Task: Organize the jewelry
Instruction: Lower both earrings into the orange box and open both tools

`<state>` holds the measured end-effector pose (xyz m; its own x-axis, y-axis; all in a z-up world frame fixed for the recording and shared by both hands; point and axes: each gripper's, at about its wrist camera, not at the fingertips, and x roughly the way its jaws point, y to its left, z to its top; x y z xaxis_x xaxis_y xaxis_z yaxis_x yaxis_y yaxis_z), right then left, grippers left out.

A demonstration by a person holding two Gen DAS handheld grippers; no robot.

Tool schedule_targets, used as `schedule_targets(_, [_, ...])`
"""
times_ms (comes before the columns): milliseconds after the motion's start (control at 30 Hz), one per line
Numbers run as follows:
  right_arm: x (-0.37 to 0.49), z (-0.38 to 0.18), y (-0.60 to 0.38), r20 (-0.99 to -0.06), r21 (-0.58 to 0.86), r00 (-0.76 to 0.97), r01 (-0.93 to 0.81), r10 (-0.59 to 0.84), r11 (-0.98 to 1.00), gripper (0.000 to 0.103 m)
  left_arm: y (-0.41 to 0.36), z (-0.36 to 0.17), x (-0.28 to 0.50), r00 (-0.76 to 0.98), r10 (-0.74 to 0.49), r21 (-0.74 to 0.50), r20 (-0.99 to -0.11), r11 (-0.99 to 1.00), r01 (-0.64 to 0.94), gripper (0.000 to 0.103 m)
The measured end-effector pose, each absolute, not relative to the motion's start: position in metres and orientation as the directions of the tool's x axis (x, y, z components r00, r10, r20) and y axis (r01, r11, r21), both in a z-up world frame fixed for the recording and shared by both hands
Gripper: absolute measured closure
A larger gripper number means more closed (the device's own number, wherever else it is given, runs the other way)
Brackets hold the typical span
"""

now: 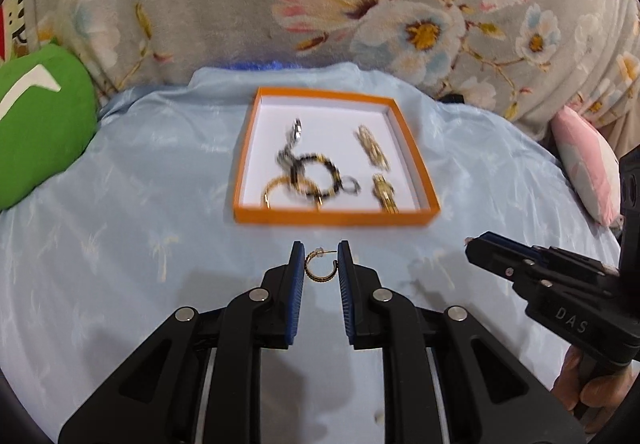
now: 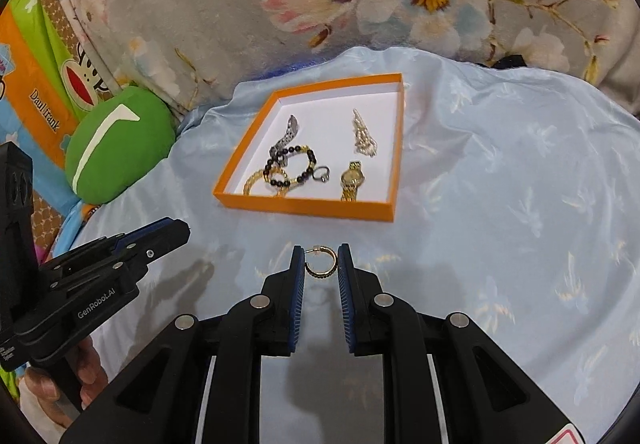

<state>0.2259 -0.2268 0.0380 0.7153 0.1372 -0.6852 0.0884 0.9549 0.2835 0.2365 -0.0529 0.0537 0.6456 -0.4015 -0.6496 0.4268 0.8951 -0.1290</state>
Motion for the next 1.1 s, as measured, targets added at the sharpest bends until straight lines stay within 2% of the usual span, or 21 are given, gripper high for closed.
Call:
schedule_targets(167, [0.294, 0.044, -0.245, -0.668, 0.292, 0.733, 0.095, 0.132, 0.952, 0.087, -0.069, 0.063, 0.3, 0.659, -0.415, -0.151, -0.628, 0.895, 0.42, 0.087])
schedule_targets(400, [0.372, 0.036, -0.257, -0.676, 0.257, 0.73, 0.105, 0.101, 0.961, 0.087, -0.096, 0.051, 0.379, 0.678, -0.371, -0.136, -0.635, 0.917, 0.375, 0.087])
schedule_targets(767, [0.42, 0.012, -0.254, -0.706, 0.213, 0.703, 0.1, 0.082, 0.972, 0.087, -0.119, 0.023, 0.437, 0.651, -0.362, -0.124, -0.667, 0.916, 0.382, 0.086])
schedule_targets(933, [0.417, 0.016, -0.256, -0.679, 0.229, 0.73, 0.103, 0.083, 0.968, 0.084, -0.114, 0.027, 0.433, 0.709, -0.323, -0.087, -0.627, 0.933, 0.348, 0.052])
schedule_targets(1033, [0.404, 0.027, -0.261, -0.654, 0.241, 0.752, 0.105, 0.081, 0.965, 0.084, -0.1, 0.036, 0.43, 0.713, -0.354, -0.145, -0.605, 0.93, 0.339, 0.051])
schedule_targets(1100, [0.387, 0.036, -0.264, -0.639, 0.245, 0.765, 0.107, 0.077, 0.964, 0.084, -0.09, 0.044, 0.418, 0.733, -0.344, -0.137, -0.587, 0.934, 0.329, 0.051])
